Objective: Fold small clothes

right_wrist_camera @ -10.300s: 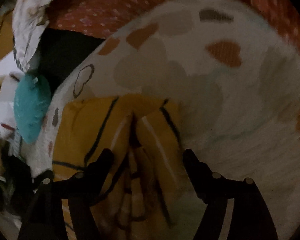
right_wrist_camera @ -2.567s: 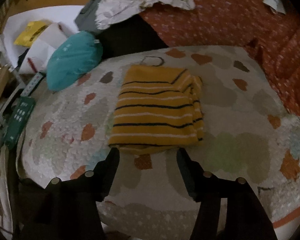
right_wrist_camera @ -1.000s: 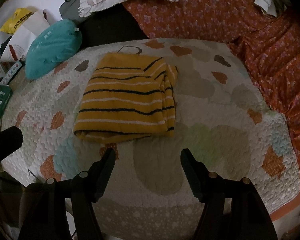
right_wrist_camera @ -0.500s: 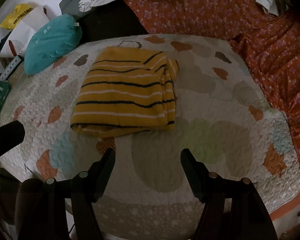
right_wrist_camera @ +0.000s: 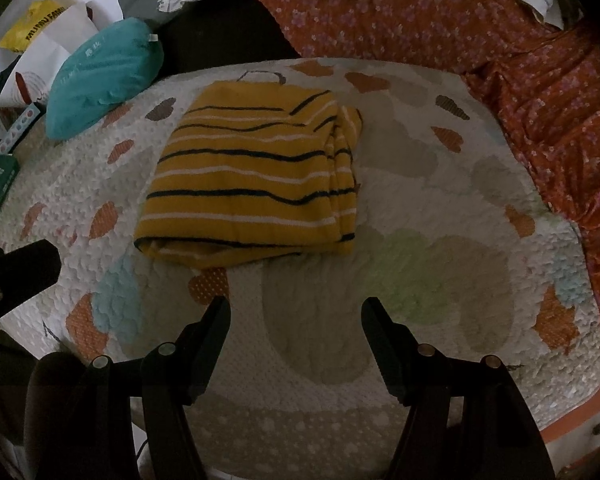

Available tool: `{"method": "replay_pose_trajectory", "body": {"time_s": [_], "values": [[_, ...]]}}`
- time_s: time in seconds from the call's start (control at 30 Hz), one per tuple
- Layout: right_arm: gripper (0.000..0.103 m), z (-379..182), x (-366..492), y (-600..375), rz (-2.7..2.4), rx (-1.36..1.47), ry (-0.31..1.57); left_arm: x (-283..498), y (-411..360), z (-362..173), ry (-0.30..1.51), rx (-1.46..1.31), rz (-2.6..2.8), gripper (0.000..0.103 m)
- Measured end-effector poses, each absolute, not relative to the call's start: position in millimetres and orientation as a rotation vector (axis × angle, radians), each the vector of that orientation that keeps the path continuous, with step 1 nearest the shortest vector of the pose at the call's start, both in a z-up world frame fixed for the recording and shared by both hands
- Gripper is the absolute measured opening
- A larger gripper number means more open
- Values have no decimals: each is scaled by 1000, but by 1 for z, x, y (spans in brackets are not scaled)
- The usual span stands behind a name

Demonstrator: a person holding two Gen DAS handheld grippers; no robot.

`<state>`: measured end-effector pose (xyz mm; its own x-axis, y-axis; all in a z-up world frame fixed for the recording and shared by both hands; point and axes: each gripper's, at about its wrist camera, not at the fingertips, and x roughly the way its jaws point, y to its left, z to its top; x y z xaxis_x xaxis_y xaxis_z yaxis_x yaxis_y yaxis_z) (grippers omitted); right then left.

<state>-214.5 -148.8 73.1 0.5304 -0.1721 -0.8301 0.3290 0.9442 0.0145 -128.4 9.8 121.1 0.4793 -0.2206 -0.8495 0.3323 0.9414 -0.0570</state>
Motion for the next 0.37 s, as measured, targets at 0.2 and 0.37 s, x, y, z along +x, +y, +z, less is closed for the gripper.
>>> {"method": "replay_pose_trajectory", "body": {"time_s": [0.2,0.37], "values": [[72,69,-211,-147,-292,172,978,-124,9,115,1027,119,-340,103],[72,67,-206,-140,-270,162,983,-120,12,109,1051,100,-325,103]]}}
